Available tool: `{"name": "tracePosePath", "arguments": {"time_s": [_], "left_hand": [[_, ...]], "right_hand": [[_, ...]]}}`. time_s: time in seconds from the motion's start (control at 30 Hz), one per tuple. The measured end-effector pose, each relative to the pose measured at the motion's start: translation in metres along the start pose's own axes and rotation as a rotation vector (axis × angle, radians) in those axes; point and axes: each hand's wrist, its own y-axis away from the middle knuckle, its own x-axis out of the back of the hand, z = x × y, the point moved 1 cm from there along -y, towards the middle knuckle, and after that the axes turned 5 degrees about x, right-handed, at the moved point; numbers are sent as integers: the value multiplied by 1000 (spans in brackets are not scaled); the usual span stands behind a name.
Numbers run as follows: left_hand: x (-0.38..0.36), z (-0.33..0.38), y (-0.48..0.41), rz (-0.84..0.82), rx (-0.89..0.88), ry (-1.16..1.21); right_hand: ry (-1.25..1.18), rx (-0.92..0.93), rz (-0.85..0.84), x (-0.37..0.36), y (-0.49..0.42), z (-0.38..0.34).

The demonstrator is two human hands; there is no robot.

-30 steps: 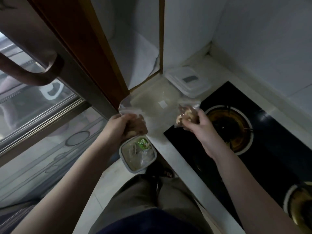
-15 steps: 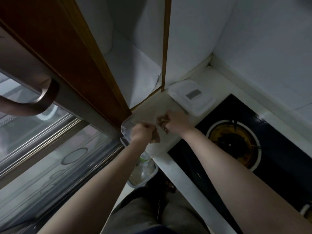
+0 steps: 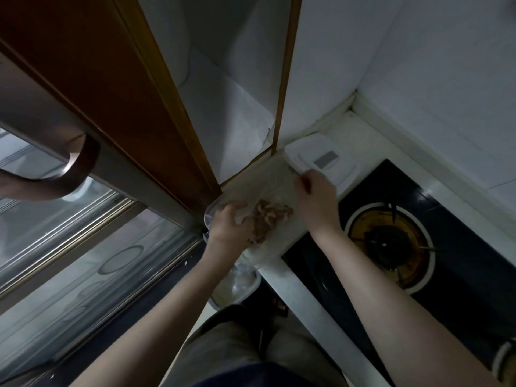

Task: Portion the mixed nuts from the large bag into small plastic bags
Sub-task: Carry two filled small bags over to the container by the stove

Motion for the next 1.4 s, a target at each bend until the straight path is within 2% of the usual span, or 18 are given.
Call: {"name": "tracePosePath", "arguments": {"time_s": [0.07,0.1,0.13,0.2,0.27,0.33,0.4,0.53,0.6,0.7,0.83,1.0,1.1,1.3,1.37,1.4], "left_hand": [[14,-11,19,109,-173,3],[20,-17,26,163,-211,5],[24,-23,32,206,-220,9],[30,-35,40,247,-185,29],[32,-46,43,240,-97,78],[33,-56,44,166,18,188],[31,-62,46,64,98,324],[30,-67,50,-16,125,436],[28,-70,51,-29,127,480],[24,-71,51,-11,146,572],[23,-68,44,11,161,589],[23,-65,36,41,200,538],[25,-60,32,85,176,344],[26,-51,23,158,225,182],[27,-51,20,144,259,191],[28,-51,20,141,270,202]], "right_hand": [[-206,-212,346,18,7,15],[-303,-376,448,25,7,27],[-406,-575,465,31,3,40],[-647,-917,277,37,-4,59],[-961,-1041,145,38,-13,69],[-1072,-1001,123,36,-20,74],[-1040,-950,127,37,-26,74],[-1028,-882,224,49,-23,59],[-1034,-804,233,55,-7,44],[-1089,-635,153,52,37,23],[-1039,-606,50,20,91,3],[-899,-608,13,-24,123,-11],[-776,-593,-40,-34,127,-12],[-297,-445,-275,-19,113,-7],[-130,-387,-264,-7,101,0],[-101,-348,-195,1,93,2]]}}
